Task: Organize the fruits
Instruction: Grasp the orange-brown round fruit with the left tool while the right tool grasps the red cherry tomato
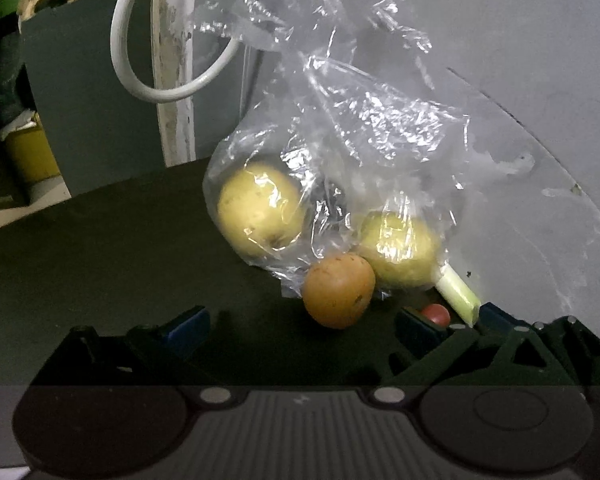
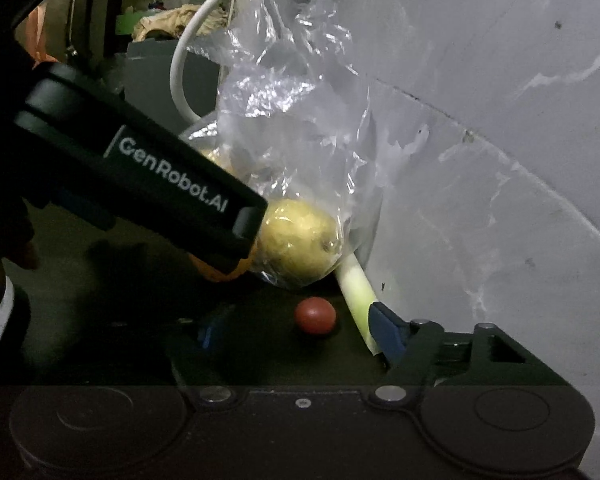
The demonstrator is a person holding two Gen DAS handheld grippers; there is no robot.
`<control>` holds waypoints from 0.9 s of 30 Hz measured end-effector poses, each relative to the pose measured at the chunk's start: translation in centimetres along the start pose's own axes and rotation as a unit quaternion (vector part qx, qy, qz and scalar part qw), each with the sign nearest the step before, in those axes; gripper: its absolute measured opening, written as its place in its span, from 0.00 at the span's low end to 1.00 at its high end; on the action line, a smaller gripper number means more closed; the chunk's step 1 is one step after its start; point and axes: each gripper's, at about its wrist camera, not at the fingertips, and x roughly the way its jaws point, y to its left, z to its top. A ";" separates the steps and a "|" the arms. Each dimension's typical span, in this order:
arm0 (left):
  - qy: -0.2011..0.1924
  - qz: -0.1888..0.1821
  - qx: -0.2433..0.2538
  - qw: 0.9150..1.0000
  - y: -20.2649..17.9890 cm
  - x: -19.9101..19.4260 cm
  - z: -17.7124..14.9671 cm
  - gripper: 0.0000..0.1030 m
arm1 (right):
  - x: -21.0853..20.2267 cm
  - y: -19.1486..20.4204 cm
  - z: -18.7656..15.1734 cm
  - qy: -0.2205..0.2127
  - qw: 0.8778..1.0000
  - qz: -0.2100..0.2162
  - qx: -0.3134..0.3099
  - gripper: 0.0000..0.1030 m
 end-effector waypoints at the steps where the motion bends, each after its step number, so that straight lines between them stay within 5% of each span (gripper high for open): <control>1: 0.001 -0.002 -0.002 1.000 0.1 0.2 0.0 0.95 | 0.1 0.1 0.0 0.001 1.000 -0.003 -0.004 0.66; 16: -0.001 -0.015 -0.009 1.000 -0.4 2.5 0.5 0.77 | 1.6 1.8 -0.4 0.008 0.997 -0.041 -0.061 0.51; 27: 0.003 -0.017 -0.007 1.000 -1.4 3.5 1.1 0.56 | 1.8 0.9 0.1 0.023 0.999 -0.030 0.027 0.39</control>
